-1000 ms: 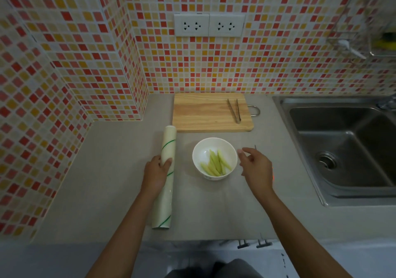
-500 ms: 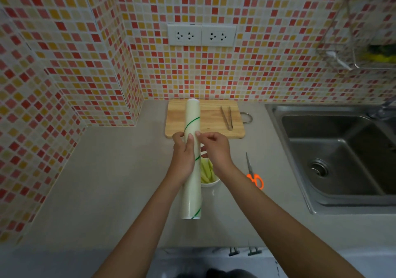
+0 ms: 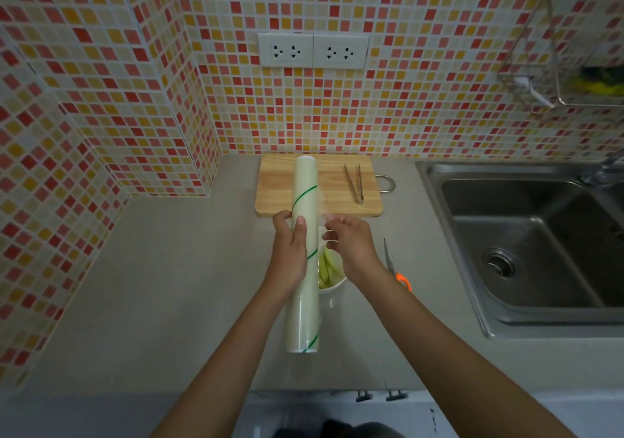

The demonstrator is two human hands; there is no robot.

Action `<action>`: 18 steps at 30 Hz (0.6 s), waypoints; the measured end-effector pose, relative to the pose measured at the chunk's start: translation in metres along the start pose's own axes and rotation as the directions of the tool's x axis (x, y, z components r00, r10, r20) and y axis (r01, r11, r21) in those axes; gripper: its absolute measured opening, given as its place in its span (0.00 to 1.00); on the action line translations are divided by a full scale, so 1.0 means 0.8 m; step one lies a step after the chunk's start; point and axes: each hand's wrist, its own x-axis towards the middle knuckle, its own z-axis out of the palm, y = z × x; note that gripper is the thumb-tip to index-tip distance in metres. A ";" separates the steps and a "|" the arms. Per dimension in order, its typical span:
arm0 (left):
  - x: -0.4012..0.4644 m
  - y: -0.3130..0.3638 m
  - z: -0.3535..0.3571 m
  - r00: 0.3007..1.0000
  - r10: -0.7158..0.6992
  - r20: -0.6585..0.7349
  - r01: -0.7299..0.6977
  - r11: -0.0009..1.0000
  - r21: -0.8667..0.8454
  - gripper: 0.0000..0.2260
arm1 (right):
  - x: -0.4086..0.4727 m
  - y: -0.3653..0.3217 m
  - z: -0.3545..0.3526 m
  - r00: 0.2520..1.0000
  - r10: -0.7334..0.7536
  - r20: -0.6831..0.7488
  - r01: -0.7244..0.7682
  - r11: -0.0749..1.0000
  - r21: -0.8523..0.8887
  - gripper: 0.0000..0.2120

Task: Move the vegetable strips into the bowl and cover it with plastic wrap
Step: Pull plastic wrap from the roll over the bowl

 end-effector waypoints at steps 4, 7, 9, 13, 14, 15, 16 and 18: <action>-0.003 -0.001 -0.001 1.000 0.001 -0.005 -0.001 1.000 -0.001 0.12 | 0.006 -0.004 0.002 0.999 -0.024 0.035 0.027 0.996 -0.086 0.09; -0.008 -0.001 -0.001 1.000 0.007 0.007 -0.007 0.999 -0.033 0.08 | 0.011 -0.009 0.016 0.983 -0.173 0.069 0.186 0.938 -0.292 0.15; -0.009 0.001 -0.003 1.000 0.016 0.003 -0.016 1.000 -0.025 0.10 | 0.016 -0.010 0.020 0.964 -0.258 0.072 0.267 0.910 -0.318 0.15; -0.008 0.001 -0.014 1.000 0.005 -0.008 -0.005 1.000 -0.001 0.12 | 0.024 -0.015 0.014 0.990 -0.133 0.054 0.138 0.983 -0.118 0.14; -0.009 0.001 -0.016 1.000 0.011 -0.009 -0.010 1.000 0.010 0.11 | 0.026 -0.018 0.014 0.995 -0.079 0.053 0.082 0.995 -0.059 0.13; -0.010 0.001 -0.017 1.000 0.014 -0.006 -0.014 1.000 0.017 0.11 | 0.028 -0.021 0.014 0.998 -0.037 0.049 0.040 0.998 -0.046 0.14; -0.011 0.002 -0.017 1.000 0.016 -0.001 -0.016 1.000 0.020 0.09 | 0.031 -0.024 0.015 0.999 -0.013 0.045 0.016 0.997 -0.075 0.16; -0.014 0.002 -0.017 1.000 0.019 0.013 -0.020 1.000 0.016 0.09 | 0.039 -0.032 0.021 0.998 -0.027 0.056 0.037 0.981 -0.190 0.19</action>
